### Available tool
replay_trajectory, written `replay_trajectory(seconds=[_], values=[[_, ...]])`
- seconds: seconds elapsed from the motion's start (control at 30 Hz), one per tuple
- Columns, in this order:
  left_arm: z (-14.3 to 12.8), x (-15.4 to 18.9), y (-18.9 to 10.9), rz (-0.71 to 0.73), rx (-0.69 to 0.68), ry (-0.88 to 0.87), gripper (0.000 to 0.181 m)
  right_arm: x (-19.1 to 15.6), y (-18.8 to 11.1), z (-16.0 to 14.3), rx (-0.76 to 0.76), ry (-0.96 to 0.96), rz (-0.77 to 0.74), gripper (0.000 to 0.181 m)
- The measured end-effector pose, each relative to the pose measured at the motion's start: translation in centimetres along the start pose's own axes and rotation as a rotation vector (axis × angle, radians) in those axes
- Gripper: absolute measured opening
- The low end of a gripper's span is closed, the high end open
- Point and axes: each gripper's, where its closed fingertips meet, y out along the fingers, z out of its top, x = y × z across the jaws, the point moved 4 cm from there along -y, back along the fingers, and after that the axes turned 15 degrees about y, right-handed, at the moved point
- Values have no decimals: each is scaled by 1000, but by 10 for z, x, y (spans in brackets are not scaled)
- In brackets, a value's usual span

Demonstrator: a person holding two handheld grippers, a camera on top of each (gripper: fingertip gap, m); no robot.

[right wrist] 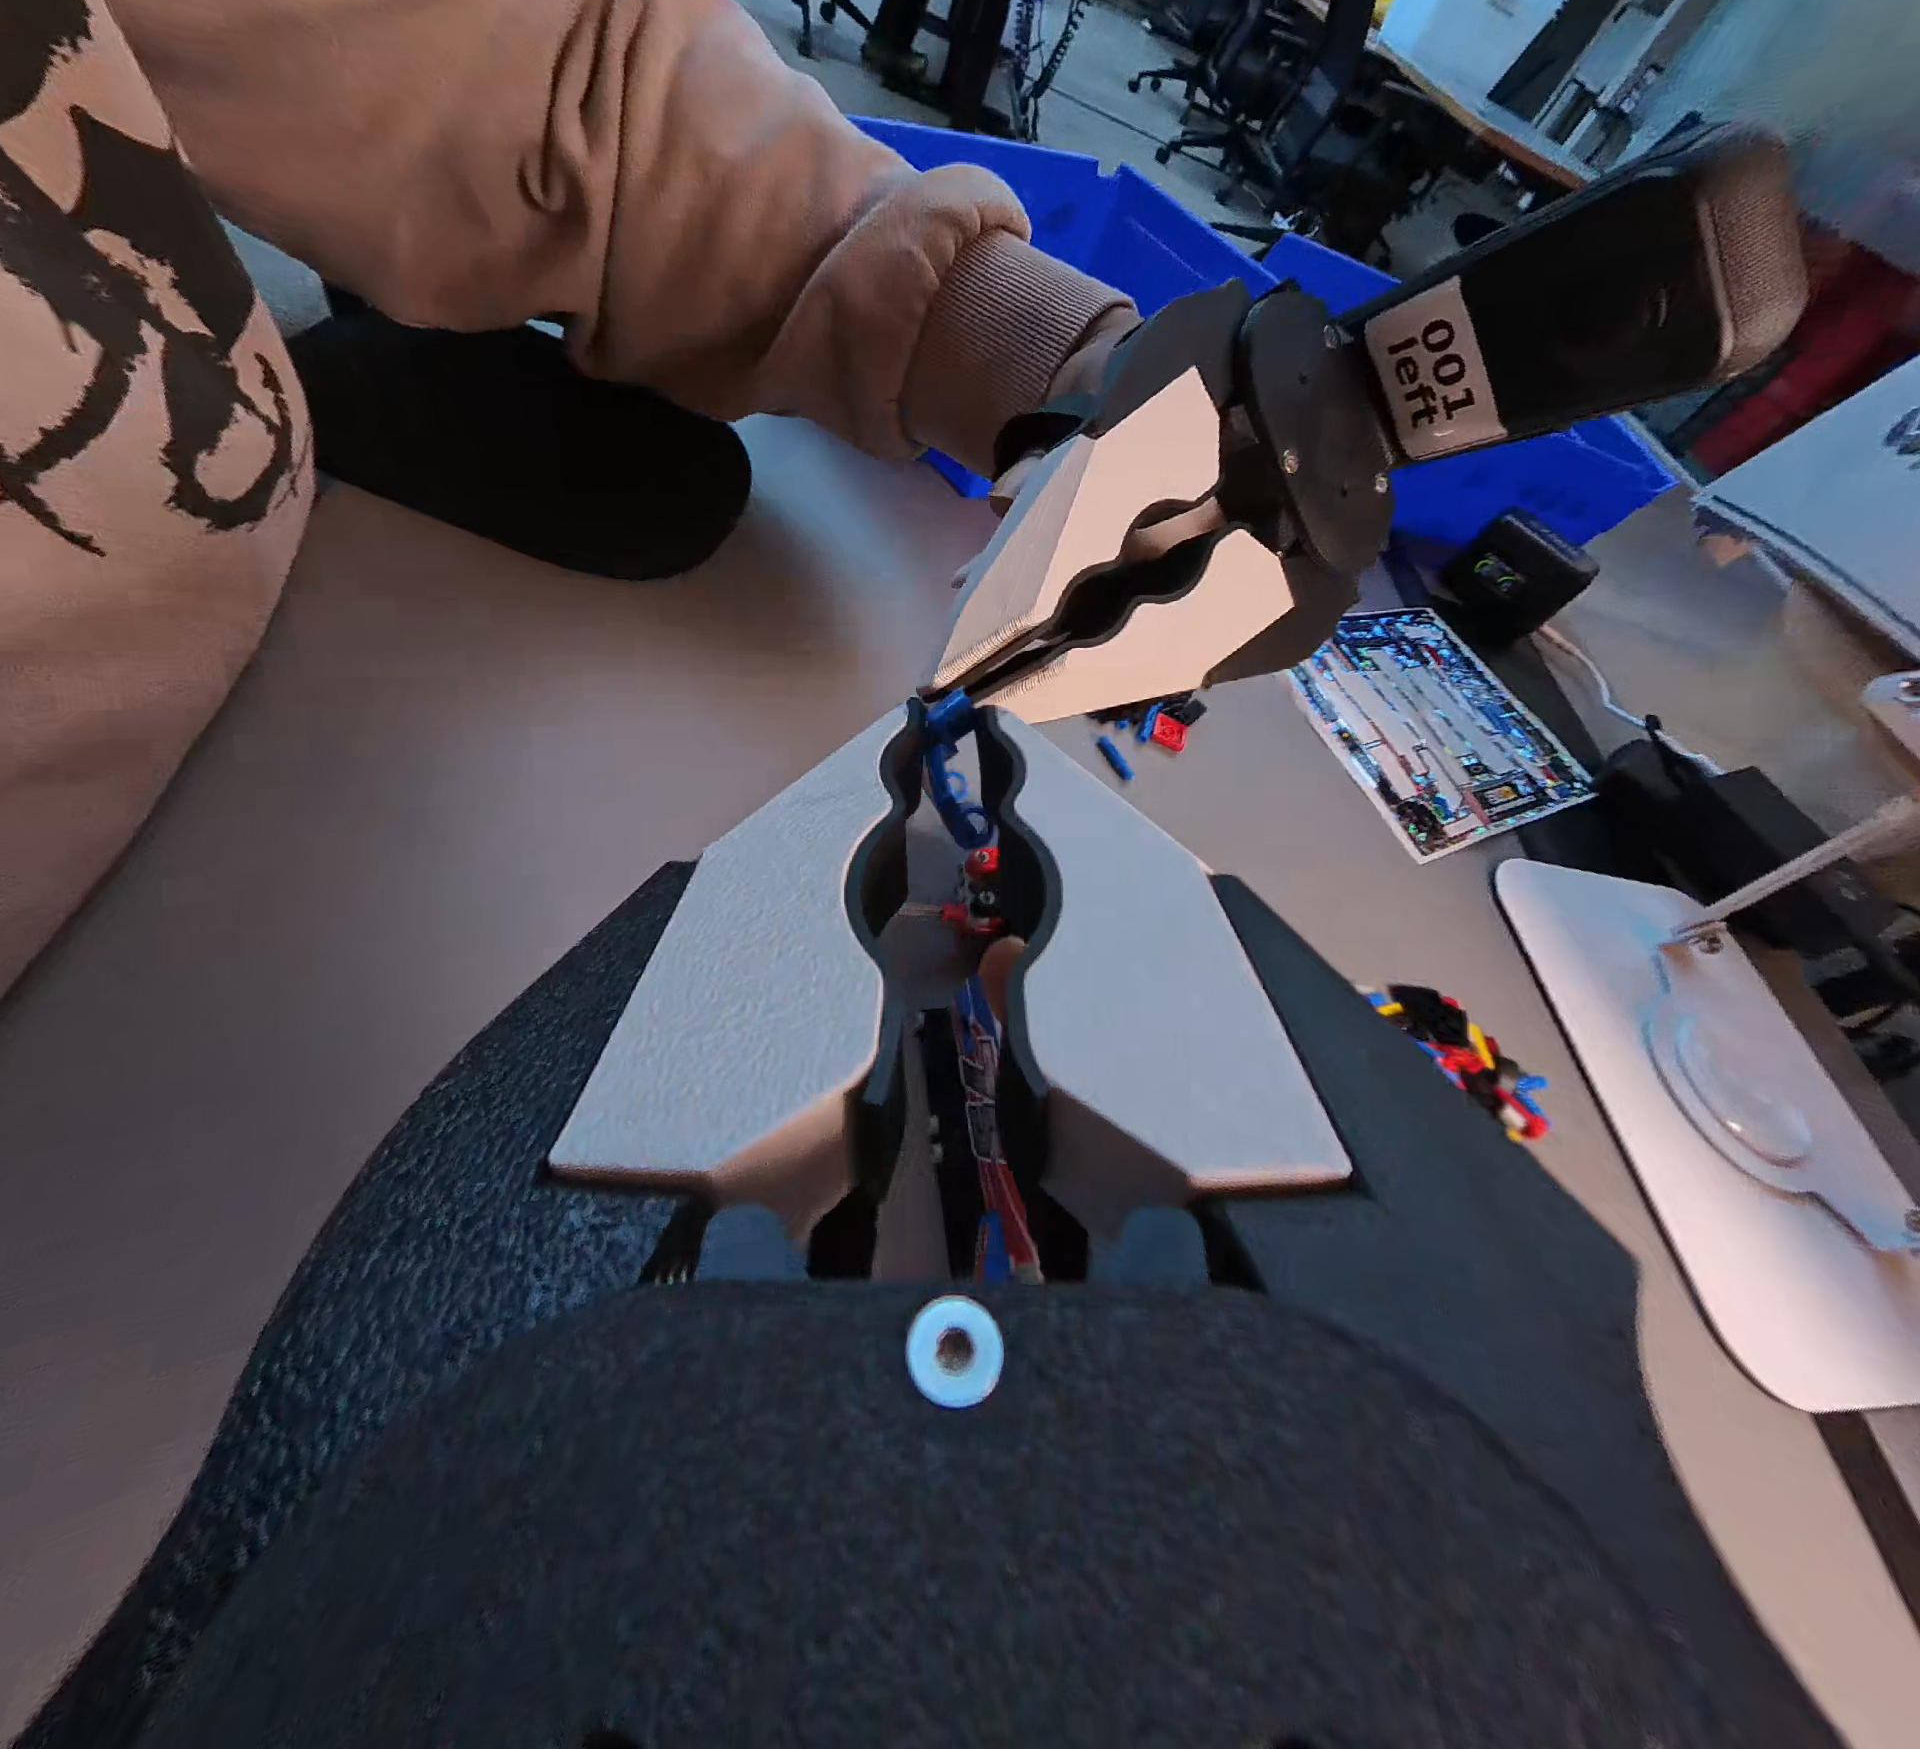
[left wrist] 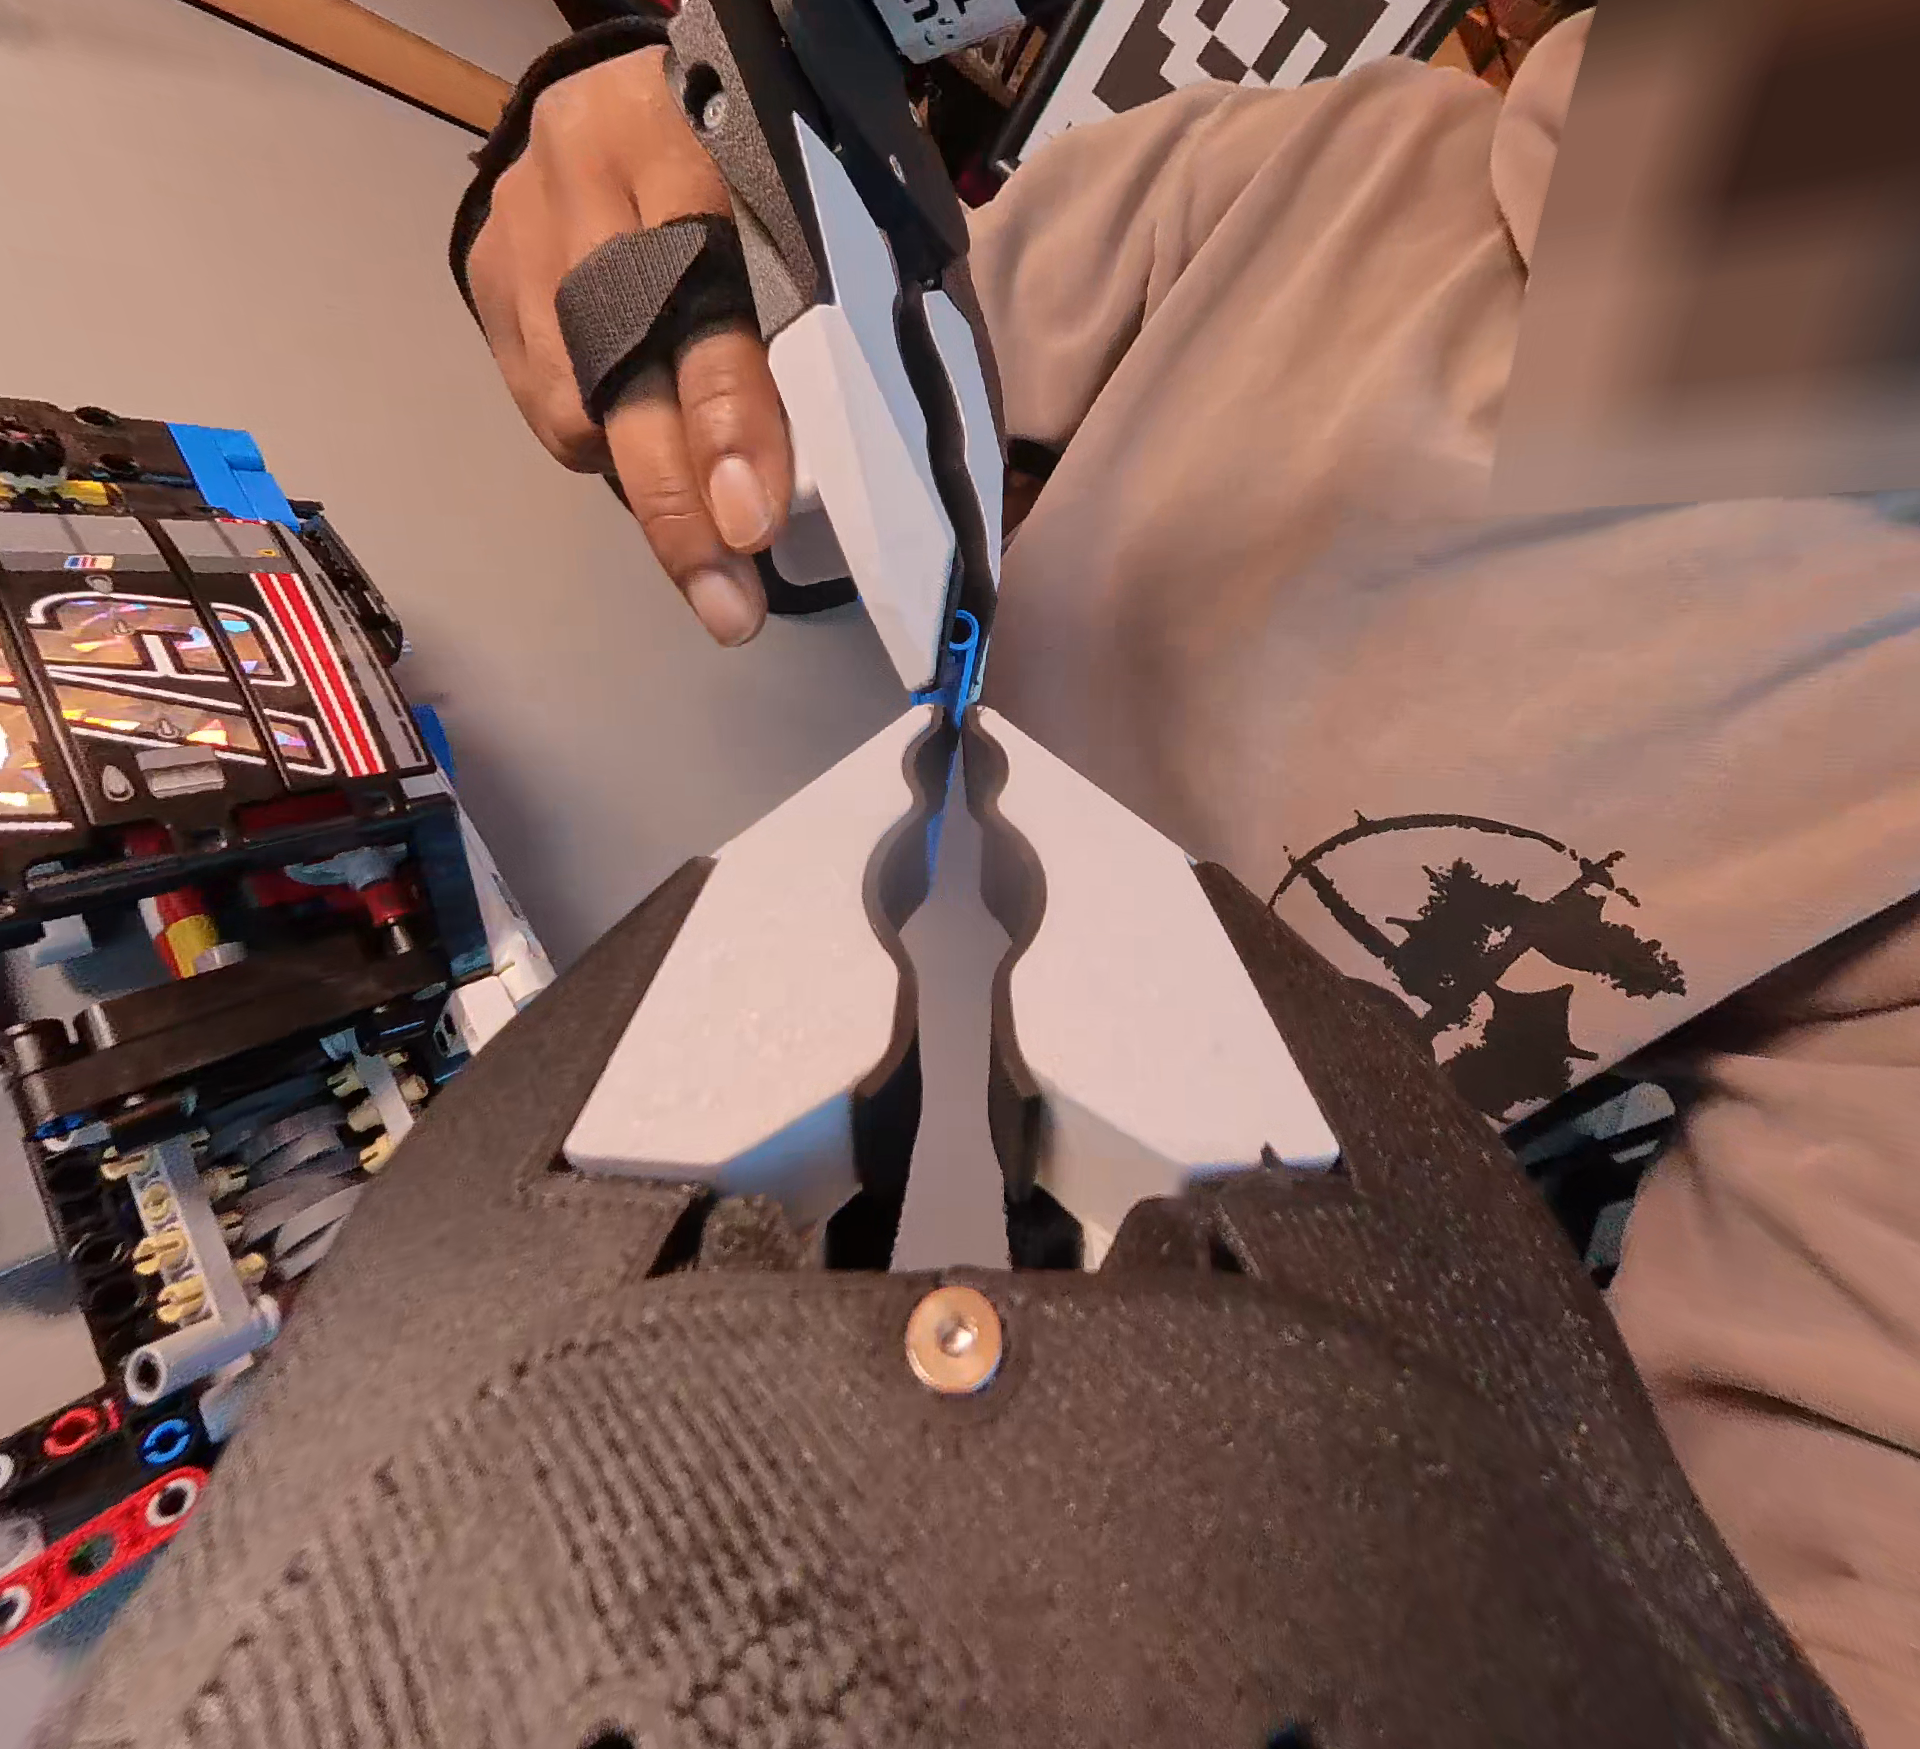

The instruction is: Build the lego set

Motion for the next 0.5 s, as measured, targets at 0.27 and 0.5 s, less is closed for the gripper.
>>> replay_trajectory(seconds=[0.27,0.5], values=[[-10,-7,3,243,55,66,20,14,-23,-18,185,403,129,7],[-11,-13,-2,573,123,222,8,34,-27,-21,379,684,130,6]])
